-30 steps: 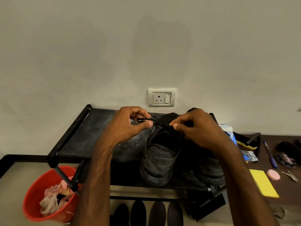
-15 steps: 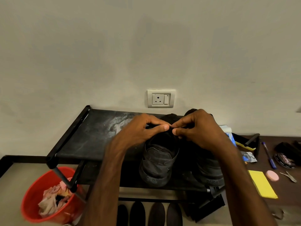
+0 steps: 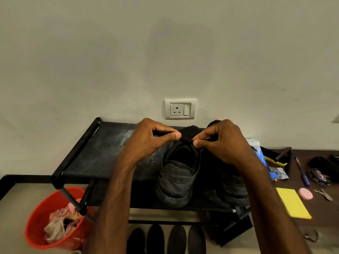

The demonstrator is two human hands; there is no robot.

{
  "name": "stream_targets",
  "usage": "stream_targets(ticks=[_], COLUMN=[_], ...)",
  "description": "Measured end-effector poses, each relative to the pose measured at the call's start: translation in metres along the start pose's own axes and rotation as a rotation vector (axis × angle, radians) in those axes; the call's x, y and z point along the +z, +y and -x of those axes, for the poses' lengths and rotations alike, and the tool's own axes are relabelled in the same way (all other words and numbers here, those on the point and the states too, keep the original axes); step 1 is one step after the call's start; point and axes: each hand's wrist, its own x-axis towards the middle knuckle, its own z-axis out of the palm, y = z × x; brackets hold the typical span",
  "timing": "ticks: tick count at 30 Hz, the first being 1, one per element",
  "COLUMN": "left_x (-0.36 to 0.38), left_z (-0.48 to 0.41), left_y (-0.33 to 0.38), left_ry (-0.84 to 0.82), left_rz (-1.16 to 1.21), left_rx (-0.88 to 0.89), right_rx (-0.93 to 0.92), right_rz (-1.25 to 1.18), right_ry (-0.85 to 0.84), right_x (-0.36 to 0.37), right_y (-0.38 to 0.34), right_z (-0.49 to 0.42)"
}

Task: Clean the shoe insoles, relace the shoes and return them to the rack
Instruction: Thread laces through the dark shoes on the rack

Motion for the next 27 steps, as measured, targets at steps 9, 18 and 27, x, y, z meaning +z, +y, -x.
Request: stream_targets(ticks=[9, 18, 27], left_x=[0.007, -0.006, 0.002], left_z=[0.002, 0.009, 0.002], left_y=[-0.008, -0.031, -0.029], left_ry=[0.056, -0.013, -0.075], left_rz=[0.07, 0.108, -0.13], left_rx=[-0.024, -0.194, -0.142], right_rx=[0.1, -0.03, -0.036], right_rz=[-0.061, 0.115, 0.268], right_ry=[-0.035, -0.092, -0.179], right_x=[-0.003, -0.006, -0.002], right_y=[-0.002, -0.002, -0.008], right_z=[0.002, 0.005, 0.003])
